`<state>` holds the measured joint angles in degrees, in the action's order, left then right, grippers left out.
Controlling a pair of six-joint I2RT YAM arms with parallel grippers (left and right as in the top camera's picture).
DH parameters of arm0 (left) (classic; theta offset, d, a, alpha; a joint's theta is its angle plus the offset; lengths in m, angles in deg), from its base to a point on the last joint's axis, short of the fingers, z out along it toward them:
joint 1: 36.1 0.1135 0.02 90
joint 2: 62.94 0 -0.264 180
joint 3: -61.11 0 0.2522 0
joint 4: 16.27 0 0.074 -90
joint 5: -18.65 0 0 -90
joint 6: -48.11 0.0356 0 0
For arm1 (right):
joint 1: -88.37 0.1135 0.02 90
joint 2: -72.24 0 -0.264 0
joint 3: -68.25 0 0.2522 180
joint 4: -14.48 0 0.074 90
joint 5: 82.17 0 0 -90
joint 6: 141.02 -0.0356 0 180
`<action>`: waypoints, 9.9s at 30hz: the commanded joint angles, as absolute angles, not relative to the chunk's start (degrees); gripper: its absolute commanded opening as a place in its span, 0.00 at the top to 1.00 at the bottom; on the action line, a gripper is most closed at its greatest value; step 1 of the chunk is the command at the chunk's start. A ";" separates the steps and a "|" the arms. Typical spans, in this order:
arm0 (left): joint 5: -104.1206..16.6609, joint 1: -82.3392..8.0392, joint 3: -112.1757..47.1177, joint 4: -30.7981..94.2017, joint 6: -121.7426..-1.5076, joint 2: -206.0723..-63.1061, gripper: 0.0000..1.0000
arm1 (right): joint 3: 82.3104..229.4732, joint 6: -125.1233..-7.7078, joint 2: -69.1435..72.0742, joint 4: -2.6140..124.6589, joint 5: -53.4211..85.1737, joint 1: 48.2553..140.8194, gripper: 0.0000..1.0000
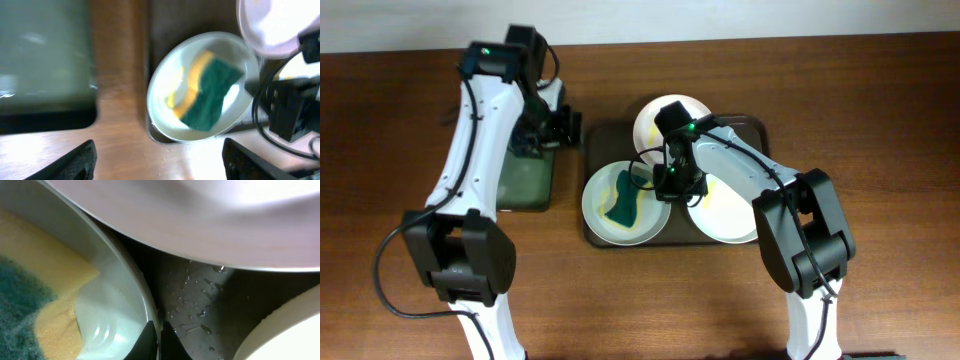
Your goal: Clean dirty plates on tray and stack at the side
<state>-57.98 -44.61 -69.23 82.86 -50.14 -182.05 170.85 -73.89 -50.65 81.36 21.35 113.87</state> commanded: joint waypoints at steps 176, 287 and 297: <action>-81.24 -35.54 -41.62 65.31 -67.91 -158.40 1.00 | 172.38 -13.74 -26.15 53.32 -62.73 143.70 0.96; -61.11 -37.82 -41.51 58.55 -57.85 -158.60 1.00 | 170.31 -66.26 -51.90 69.19 21.85 114.35 0.96; -61.24 -49.36 -41.45 56.32 -59.32 -163.98 1.00 | 170.31 -66.37 -51.90 74.39 22.42 114.57 0.96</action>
<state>-62.40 -46.54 -41.21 56.89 -59.60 -160.44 170.61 -67.07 -51.26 73.47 22.99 114.09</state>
